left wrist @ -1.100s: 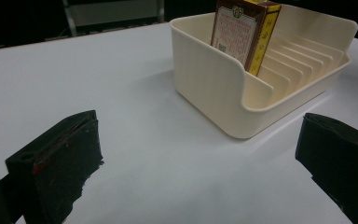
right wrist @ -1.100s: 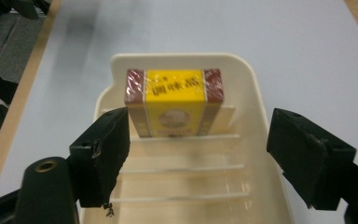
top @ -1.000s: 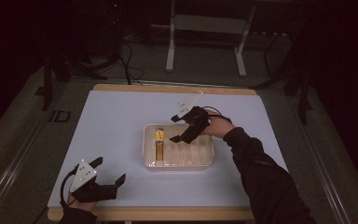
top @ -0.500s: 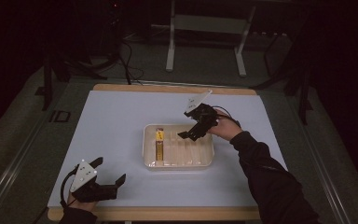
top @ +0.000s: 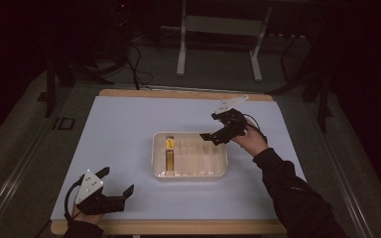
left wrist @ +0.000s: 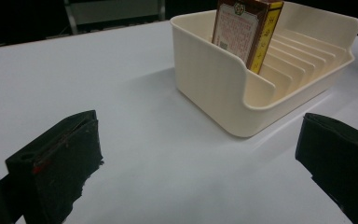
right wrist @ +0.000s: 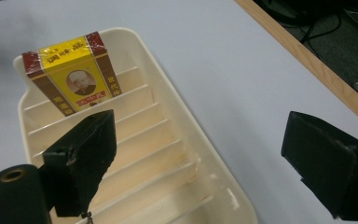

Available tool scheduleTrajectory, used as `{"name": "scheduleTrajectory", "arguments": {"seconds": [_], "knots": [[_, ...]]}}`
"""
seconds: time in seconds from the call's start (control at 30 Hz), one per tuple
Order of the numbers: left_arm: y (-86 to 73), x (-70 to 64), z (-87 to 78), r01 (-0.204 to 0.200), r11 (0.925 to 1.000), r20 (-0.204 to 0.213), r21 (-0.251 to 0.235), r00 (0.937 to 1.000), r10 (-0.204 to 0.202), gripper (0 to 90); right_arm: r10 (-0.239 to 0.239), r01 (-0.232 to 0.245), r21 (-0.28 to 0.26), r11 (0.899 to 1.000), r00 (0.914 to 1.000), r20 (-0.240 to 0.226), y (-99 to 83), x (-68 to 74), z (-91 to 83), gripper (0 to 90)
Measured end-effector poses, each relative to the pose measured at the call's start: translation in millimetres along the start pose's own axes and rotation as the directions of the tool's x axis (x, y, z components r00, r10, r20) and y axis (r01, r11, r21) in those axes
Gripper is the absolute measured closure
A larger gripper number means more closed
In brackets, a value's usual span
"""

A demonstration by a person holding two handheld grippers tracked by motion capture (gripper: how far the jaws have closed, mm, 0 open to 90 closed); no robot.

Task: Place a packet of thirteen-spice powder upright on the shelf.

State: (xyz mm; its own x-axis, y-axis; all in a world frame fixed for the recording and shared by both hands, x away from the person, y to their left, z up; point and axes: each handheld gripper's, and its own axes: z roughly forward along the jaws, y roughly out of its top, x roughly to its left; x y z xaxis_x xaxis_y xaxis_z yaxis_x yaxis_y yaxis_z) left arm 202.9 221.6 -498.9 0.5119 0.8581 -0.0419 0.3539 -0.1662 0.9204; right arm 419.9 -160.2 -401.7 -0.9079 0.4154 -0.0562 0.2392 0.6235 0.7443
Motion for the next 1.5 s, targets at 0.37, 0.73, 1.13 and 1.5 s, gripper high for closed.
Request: {"name": "scheduleTrajectory", "arguments": {"seconds": [0.37, 0.73, 1.13, 1.5], "knots": [[-0.1, 0.1, 0.7, 0.0, 1.0, -0.001, 0.002, 1.0, 0.0, 0.4, 0.034, -0.032, -0.071, 0.997, 0.9987, 0.038, -20.1, 1.5, -27.6, 10.3], [0.7, -0.4, 2.8, -0.001, 1.0, 0.005, 0.004, 1.0, 0.001, 0.4, 0.138, -0.122, -0.123, 0.985, 0.9821, 0.129, -43.4, -3.1, -51.2, 10.4], [2.6, -2.0, 7.3, 0.001, 1.0, 0.022, 0.007, 0.9998, -0.001, 0.4, 0.227, -0.191, -0.175, 0.966, 0.9506, 0.212, -74.1, 3.1, -85.5, 10.4], [4.0, -3.6, 10.2, -0.007, 0.9999, 0.036, 0.012, 0.9993, 0.006, 0.4, 0.321, -0.26, -0.234, 0.937, 0.9047, 0.28, -108.7, 24.5, -99.6, 10.5]]}}
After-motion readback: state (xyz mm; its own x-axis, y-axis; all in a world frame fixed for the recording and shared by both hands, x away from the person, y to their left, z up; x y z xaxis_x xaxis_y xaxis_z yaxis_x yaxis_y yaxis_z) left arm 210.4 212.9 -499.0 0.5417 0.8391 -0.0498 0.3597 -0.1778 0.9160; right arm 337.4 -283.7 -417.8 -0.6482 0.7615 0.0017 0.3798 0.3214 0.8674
